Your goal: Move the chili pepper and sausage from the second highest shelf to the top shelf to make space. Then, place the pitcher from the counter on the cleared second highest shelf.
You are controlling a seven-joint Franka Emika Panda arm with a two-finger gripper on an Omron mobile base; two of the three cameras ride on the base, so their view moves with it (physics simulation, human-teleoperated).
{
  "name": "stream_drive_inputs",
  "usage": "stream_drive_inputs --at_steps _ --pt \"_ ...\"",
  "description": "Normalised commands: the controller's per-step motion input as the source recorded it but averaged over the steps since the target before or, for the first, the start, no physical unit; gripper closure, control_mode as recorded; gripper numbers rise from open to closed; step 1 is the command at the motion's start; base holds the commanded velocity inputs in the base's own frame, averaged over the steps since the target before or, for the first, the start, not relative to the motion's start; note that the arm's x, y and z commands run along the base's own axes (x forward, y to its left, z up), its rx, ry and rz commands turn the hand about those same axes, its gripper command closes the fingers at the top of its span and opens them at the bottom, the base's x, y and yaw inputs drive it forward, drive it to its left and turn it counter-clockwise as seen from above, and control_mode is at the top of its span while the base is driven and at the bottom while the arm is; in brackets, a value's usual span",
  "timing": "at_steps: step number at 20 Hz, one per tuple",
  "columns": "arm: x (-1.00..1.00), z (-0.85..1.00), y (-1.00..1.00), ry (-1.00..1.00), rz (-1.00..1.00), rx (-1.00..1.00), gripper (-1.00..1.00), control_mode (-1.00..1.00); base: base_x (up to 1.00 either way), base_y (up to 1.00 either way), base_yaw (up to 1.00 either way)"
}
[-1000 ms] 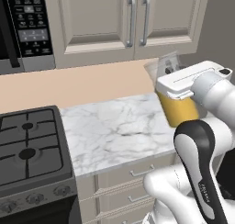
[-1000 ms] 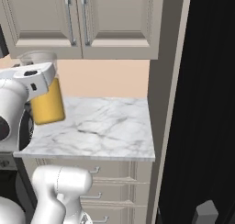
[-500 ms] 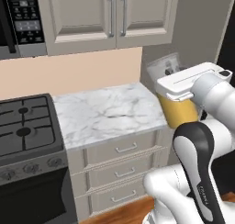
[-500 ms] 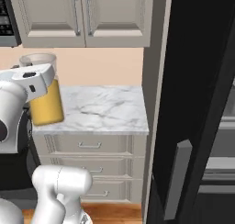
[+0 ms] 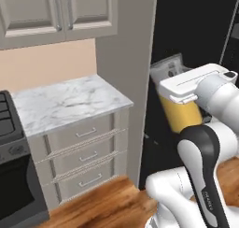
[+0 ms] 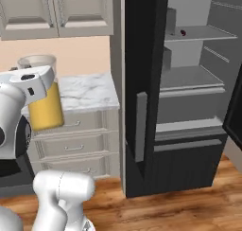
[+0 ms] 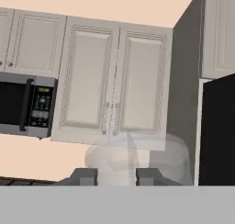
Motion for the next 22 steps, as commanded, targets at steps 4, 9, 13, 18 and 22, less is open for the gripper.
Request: stream_drive_inputs --at_steps 4,9,13,18,22 --pt "0.00 0.00 0.00 0.00 0.00 0.00 1.00 1.00 -0.48 -0.65 -0.51" --pt "0.00 0.00 0.00 0.00 0.00 0.00 1.00 1.00 -0.16 -0.66 -0.53" --pt "0.00 0.00 0.00 0.00 0.00 0.00 1.00 1.00 0.00 -0.41 -0.42" --pt "0.00 0.00 0.00 0.00 0.00 0.00 1.00 1.00 0.00 -0.27 -0.31" --pt "0.00 0.00 0.00 0.00 0.00 0.00 1.00 1.00 0.13 -0.08 -0.18"
